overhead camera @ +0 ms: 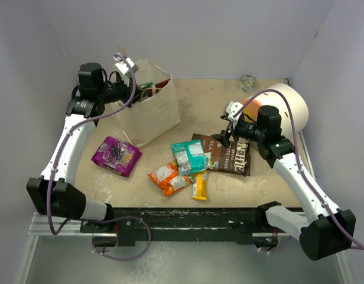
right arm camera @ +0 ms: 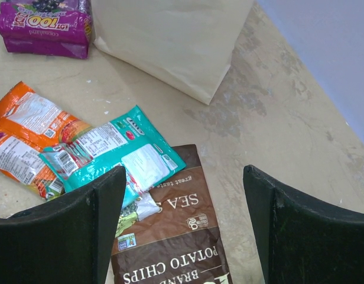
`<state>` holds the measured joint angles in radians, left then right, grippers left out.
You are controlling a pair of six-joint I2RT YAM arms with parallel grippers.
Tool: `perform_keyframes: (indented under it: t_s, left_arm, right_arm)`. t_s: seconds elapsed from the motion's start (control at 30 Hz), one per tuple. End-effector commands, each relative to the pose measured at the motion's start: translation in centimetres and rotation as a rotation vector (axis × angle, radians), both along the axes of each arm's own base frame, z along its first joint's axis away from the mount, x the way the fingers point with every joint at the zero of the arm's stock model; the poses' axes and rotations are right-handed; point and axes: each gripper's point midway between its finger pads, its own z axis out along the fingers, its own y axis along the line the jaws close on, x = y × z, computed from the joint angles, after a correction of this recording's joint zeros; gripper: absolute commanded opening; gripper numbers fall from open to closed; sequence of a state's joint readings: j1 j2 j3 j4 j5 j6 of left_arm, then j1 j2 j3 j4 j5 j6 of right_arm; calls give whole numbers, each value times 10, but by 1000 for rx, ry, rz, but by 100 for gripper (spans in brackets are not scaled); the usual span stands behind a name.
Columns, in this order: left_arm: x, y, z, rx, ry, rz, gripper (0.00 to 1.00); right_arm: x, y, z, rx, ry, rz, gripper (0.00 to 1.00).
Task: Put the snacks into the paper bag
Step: Place the snack in the paper bag.
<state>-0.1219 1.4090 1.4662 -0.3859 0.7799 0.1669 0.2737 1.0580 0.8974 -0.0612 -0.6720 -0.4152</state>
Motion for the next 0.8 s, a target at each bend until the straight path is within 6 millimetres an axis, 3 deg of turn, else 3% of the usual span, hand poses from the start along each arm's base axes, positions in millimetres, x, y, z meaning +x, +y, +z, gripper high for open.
perform_keyframes:
  t_s: [0.0,0.27,0.77]
  left_arm:
    - [-4,1,15,-16,-74,11,0]
    - [-1,-2,-8,37,-35,-44,4]
    - [-4,-1,-16,69,3,-69,17]
  right_arm:
    - [0,2,12,17,-54,21,82]
    - [0,2,10,16,-51,22,83]
    - [1,2,8,12,-53,17,84]
